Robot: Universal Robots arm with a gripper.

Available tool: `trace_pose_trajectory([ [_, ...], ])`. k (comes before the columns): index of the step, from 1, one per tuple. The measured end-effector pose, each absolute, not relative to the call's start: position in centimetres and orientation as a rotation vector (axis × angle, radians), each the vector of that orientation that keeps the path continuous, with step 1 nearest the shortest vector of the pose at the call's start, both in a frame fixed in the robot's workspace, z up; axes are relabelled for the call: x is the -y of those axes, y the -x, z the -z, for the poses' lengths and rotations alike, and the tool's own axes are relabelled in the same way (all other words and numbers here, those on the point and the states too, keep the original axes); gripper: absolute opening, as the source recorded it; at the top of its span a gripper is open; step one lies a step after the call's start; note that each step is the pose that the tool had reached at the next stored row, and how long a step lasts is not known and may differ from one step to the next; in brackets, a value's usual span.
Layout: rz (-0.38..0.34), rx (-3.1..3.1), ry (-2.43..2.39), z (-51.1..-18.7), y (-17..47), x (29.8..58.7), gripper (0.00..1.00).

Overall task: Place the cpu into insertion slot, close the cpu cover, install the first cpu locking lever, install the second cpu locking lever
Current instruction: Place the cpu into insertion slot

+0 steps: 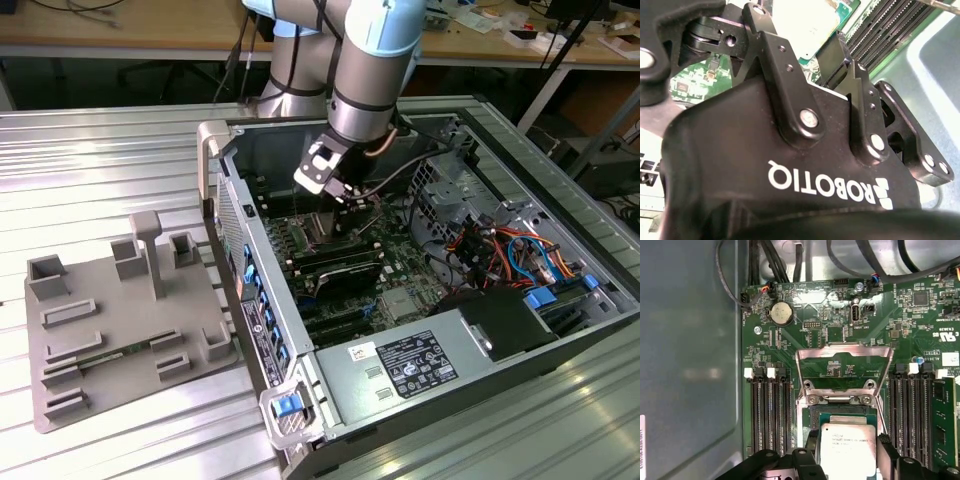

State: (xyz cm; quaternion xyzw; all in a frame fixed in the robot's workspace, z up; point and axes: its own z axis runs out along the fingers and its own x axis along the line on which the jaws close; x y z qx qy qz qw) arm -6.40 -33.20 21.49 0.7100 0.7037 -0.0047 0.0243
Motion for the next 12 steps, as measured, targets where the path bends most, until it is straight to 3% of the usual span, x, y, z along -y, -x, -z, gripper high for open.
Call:
trace_pose_trajectory([
  [12, 0.014, -2.187, -2.186, -20.48, 6.43, 33.09, 0.55],
])
